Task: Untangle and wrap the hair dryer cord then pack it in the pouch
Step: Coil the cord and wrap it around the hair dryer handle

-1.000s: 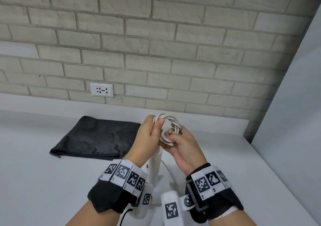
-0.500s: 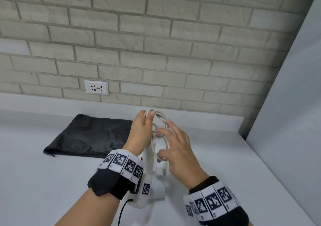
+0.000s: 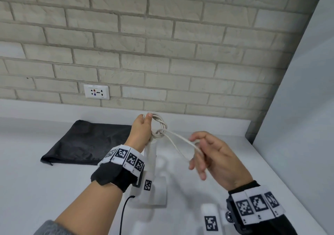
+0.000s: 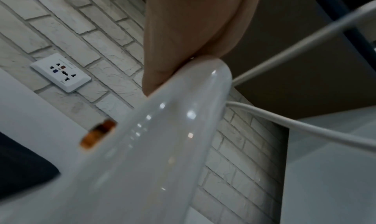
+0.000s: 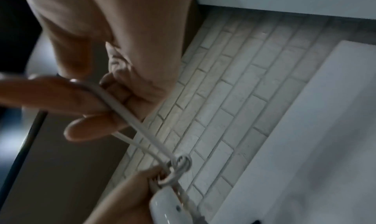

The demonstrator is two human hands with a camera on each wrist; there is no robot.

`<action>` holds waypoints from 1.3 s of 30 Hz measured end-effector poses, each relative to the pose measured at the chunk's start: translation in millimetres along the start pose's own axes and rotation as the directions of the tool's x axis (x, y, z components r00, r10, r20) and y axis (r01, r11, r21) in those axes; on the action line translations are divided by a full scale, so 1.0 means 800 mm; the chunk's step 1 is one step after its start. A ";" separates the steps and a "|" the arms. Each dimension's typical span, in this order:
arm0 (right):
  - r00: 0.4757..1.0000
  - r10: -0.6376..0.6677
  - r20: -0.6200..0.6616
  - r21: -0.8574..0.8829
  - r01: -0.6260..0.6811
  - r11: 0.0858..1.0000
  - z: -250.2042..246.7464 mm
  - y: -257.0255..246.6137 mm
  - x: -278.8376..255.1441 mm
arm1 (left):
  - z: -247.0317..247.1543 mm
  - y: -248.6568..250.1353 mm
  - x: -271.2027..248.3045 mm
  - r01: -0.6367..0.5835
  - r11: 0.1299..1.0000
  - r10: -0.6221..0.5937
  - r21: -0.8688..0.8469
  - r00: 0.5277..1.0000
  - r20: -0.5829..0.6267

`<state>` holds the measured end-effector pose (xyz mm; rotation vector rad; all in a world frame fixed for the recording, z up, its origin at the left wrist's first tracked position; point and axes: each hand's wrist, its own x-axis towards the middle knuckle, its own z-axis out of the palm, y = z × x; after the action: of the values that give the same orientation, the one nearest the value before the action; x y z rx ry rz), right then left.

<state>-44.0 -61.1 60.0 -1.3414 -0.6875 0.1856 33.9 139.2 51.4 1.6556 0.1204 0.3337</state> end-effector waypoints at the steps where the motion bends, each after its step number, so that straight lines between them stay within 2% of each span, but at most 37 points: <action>1: 0.999 0.016 -0.042 0.002 -0.016 1.000 -0.007 -0.002 -0.001 | -0.001 0.000 0.003 0.024 1.000 -0.024 -0.012 1.000 0.005; 3: 0.997 0.053 -0.049 -0.142 -0.060 0.988 -0.020 -0.008 -0.004 | -0.001 0.000 0.006 0.049 0.998 -0.049 -0.030 0.999 0.015; 6: 0.983 0.173 0.068 -0.417 -0.129 0.900 -0.028 -0.016 -0.009 | 0.001 0.000 0.010 0.051 0.998 -0.051 -0.020 0.999 0.007; 8: 0.966 0.253 0.059 -0.525 -0.186 0.830 -0.036 -0.019 -0.012 | 0.002 0.000 0.011 0.051 0.998 -0.050 -0.024 0.999 0.008; 10: 0.953 0.295 0.075 -0.553 -0.206 0.807 -0.041 -0.021 -0.015 | 0.002 -0.001 0.013 0.059 0.998 -0.059 -0.027 0.998 -0.001; 12: 0.969 0.241 0.060 -0.462 -0.187 0.867 -0.048 -0.020 -0.018 | 0.002 -0.003 0.014 0.083 0.994 -0.084 -0.074 0.996 -0.012; 15: 0.985 0.162 -0.058 -0.122 -0.168 0.978 -0.063 -0.007 -0.025 | 0.003 -0.002 0.017 0.105 0.981 -0.111 -0.166 0.993 -0.027; 19: 0.974 0.125 -0.191 0.033 -0.121 0.992 -0.065 0.015 -0.031 | 0.003 -0.004 0.020 0.094 0.986 -0.102 -0.141 0.993 -0.052; 22: 0.944 0.085 -0.319 0.189 -0.024 0.982 -0.070 0.022 -0.036 | 0.002 -0.004 0.023 0.113 0.980 -0.123 -0.166 0.991 -0.051; 24: 0.957 0.051 -0.286 0.341 0.052 0.939 -0.076 0.024 -0.038 | 0.001 -0.002 0.024 0.136 0.957 -0.148 -0.256 0.988 -0.030; 26: 0.996 -0.068 -0.061 0.536 0.090 0.839 -0.065 0.019 -0.035 | 0.001 -0.003 0.025 0.142 0.936 -0.148 -0.324 0.989 0.006; 27: 0.992 -0.127 -0.015 0.560 0.113 0.821 -0.056 0.013 -0.034 | 0.002 -0.003 0.024 0.151 0.921 -0.151 -0.359 0.988 0.026; 29: 0.988 -0.152 0.007 0.480 0.130 0.867 -0.041 0.001 -0.034 | 0.003 -0.001 0.024 0.202 0.876 -0.183 -0.438 0.979 0.086; 31: 0.979 -0.180 0.096 0.424 0.124 0.897 -0.033 -0.005 -0.030 | 0.001 0.002 0.024 0.300 0.787 -0.231 -0.539 0.953 0.194; 33: 0.971 -0.161 0.179 0.447 0.065 0.892 -0.027 -0.007 -0.024 | -0.003 0.005 0.024 0.379 0.693 -0.229 -0.614 0.923 0.310; 34: 0.971 -0.131 0.202 0.450 0.027 0.893 -0.025 -0.009 -0.022 | -0.005 0.006 0.023 0.398 0.681 -0.203 -0.615 0.909 0.363; 36: 0.968 -0.078 0.236 0.427 -0.031 0.904 -0.020 -0.012 -0.017 | -0.005 0.006 0.023 0.387 0.720 -0.141 -0.577 0.895 0.424; 39: 0.973 0.002 0.229 0.247 -0.060 0.967 0.003 -0.028 -0.004 | 0.003 0.005 0.015 0.250 0.879 -0.061 -0.405 0.904 0.424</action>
<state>-53.8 -66.8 80.1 -1.0956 -0.8061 0.4432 45.8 140.1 56.7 1.2059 -0.1246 -0.1091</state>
